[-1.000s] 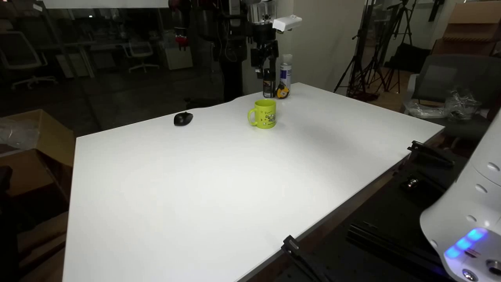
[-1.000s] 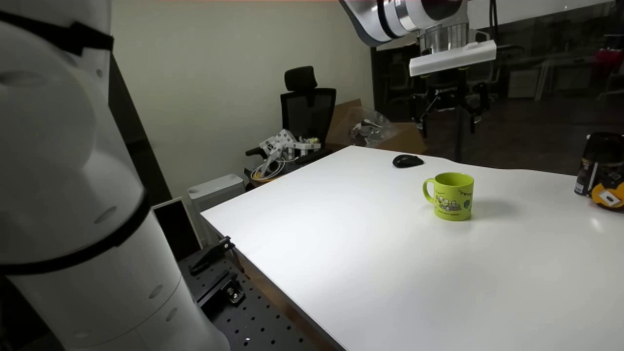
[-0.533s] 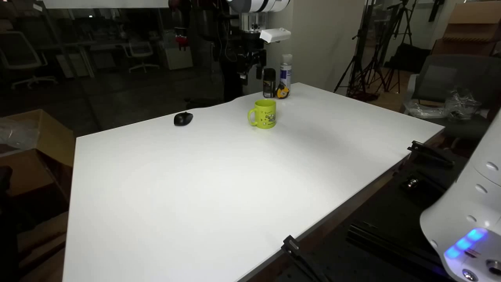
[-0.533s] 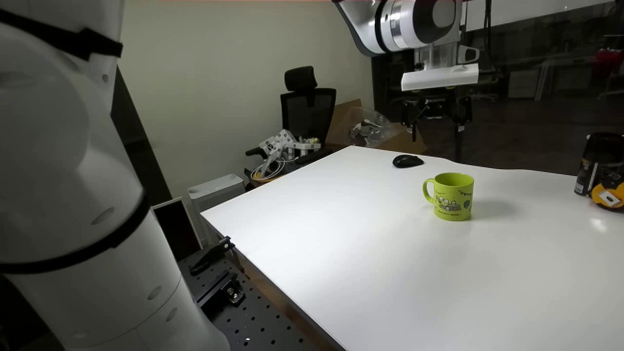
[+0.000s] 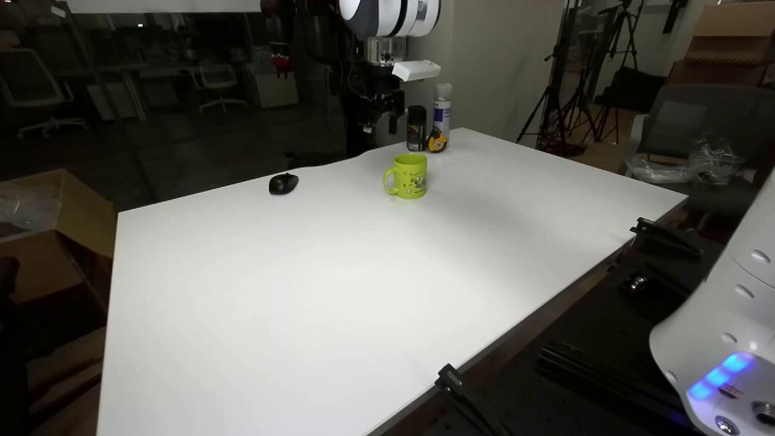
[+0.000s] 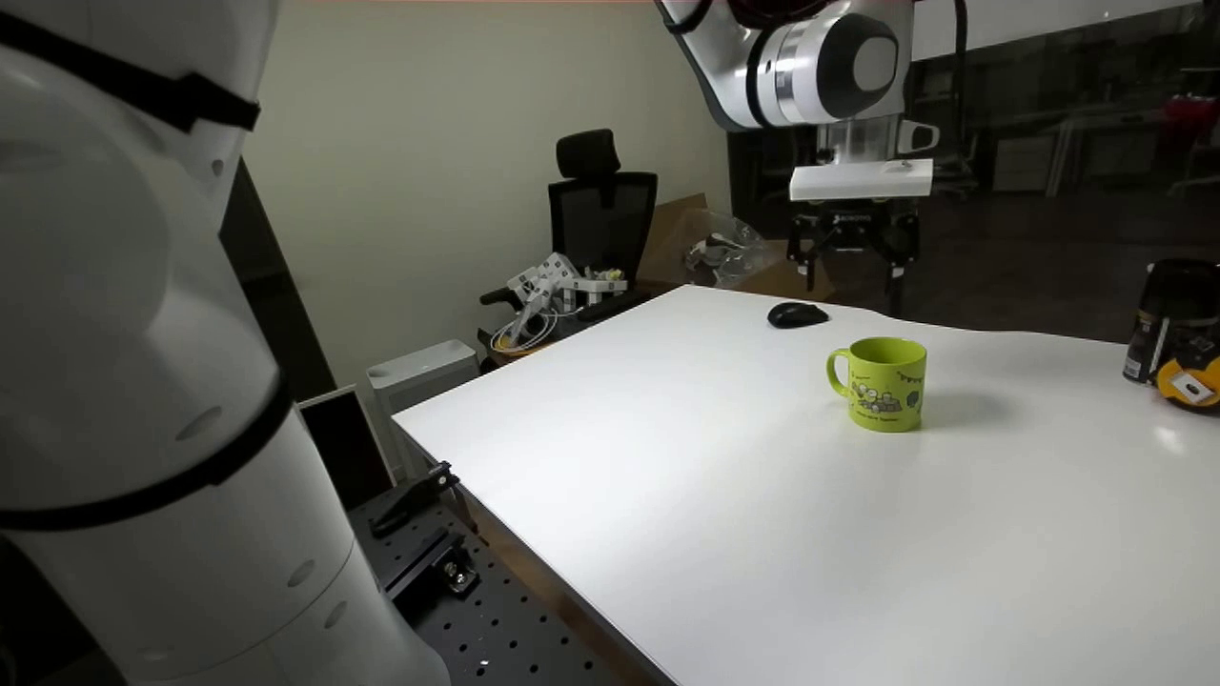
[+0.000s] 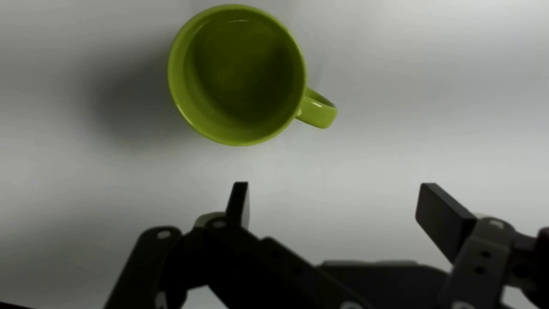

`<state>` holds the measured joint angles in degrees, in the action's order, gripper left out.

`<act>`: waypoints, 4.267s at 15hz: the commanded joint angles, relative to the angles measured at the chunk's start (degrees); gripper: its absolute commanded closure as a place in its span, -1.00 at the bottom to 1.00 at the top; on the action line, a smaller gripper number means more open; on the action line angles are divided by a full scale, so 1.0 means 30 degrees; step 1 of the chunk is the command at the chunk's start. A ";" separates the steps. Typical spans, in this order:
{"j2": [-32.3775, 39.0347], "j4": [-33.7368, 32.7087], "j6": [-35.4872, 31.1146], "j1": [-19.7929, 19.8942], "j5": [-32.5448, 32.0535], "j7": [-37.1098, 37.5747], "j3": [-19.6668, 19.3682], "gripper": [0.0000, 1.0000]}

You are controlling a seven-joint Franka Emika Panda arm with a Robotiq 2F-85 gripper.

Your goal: Slide the yellow mug to the left

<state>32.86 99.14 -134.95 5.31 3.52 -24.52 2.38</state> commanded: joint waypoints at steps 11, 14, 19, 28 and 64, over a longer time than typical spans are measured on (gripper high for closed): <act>-0.2283 0.6416 -0.4848 -0.0043 0.1134 0.3769 0.0196 -1.00; -0.2477 0.7231 -0.6350 0.0266 0.1003 0.3070 0.0324 -1.00; -0.2983 0.8089 -0.7515 0.0885 0.1081 0.2445 0.0511 -1.00; -0.2618 0.7489 -0.6278 0.3188 0.1935 -0.1090 0.1771 -1.00; 0.1904 0.0876 -0.3709 0.1916 -0.1824 -0.4513 0.1383 0.96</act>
<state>37.38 104.40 -147.51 11.25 -2.03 -38.19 5.94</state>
